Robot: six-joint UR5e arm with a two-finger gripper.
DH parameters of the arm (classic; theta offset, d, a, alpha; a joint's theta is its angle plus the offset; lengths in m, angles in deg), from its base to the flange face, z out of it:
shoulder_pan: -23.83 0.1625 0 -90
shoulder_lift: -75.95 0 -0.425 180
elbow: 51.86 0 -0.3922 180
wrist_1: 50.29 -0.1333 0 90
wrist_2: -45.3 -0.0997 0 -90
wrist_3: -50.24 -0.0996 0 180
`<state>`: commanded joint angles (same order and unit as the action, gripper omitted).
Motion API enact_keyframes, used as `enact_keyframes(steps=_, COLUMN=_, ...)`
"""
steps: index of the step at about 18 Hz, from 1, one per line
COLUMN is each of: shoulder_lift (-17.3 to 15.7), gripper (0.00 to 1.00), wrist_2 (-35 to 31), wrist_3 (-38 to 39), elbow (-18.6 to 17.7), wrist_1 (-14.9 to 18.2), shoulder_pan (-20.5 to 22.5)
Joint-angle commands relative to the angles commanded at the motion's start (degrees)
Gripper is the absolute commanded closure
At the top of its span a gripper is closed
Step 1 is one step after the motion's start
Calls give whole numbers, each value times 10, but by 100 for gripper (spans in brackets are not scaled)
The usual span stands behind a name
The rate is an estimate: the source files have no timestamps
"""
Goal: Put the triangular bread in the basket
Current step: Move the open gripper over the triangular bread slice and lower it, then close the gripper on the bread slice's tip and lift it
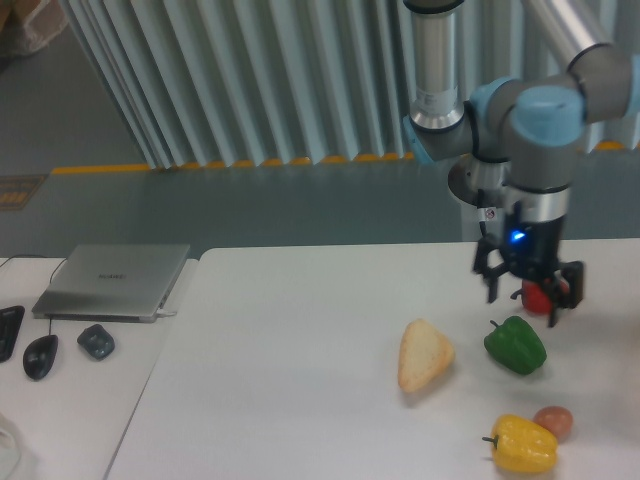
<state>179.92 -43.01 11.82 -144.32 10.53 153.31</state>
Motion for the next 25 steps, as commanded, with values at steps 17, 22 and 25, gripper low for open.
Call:
enact_keyframes(steps=17, shoulder_lift=82, gripper=0, wrist_2=-44, wrist_3=8, elbow=4, wrist_1=4, shoulder_pan=-83)
enact_keyframes(steps=22, shoulder_lift=96, gripper=0, wrist_2=-56, wrist_3=11, elbow=2, wrist_1=4, shoulder_pan=-93)
enact_keyframes(steps=25, shoulder_lift=103, gripper=0, wrist_2=-56, wrist_3=11, elbow=1, wrist_1=4, shoulder_pan=-97)
